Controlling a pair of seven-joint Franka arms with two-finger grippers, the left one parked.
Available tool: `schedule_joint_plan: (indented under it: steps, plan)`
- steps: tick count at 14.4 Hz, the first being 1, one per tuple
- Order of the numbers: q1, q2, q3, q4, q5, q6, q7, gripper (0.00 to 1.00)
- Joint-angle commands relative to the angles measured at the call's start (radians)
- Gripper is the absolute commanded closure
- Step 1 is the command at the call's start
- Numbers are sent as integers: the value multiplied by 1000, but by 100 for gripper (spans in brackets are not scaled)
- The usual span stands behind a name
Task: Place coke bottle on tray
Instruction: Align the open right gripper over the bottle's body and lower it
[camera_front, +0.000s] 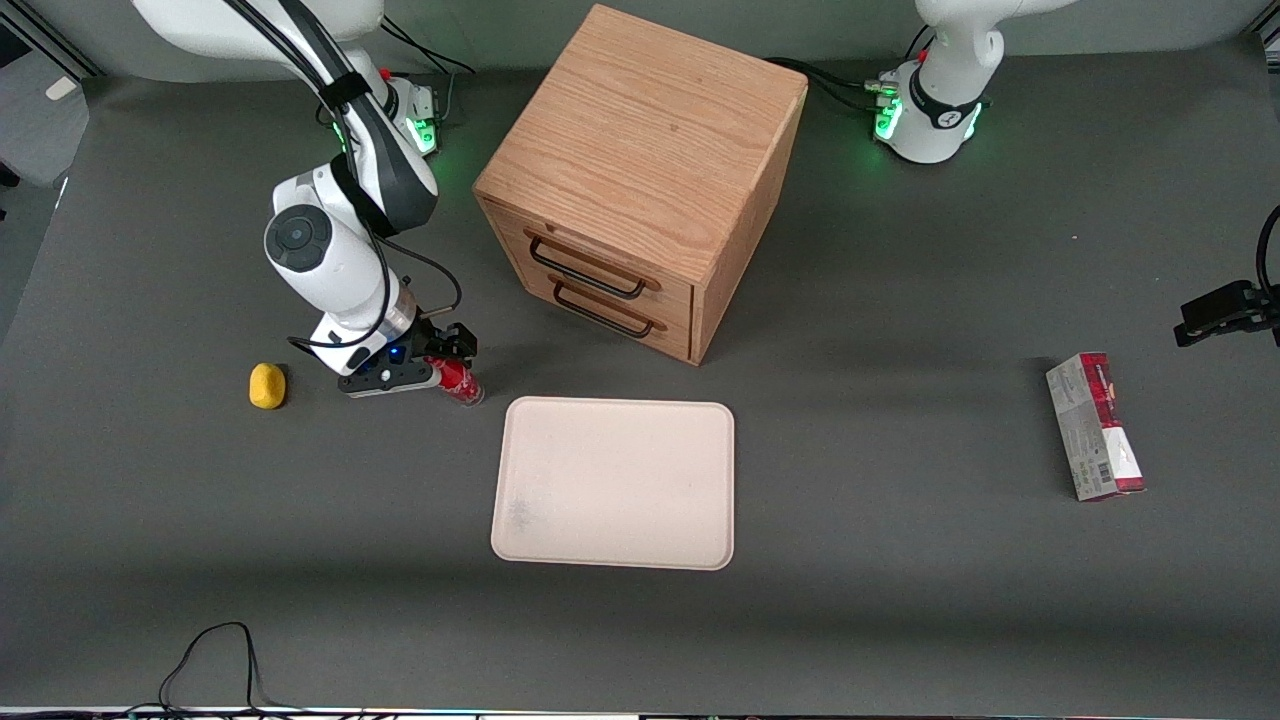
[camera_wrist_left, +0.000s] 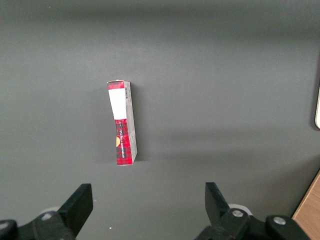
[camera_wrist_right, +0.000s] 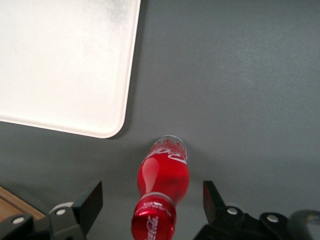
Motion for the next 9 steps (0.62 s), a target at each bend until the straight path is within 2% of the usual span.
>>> schedule_joint_plan:
  steps: [1,5,9]
  plan:
    - [1,1,-1,-7,-23,15,32,36]
    - [-5,5,-2,-5,-42,5,32,100]
    - [-8,2,-7,1,-43,-6,29,100]
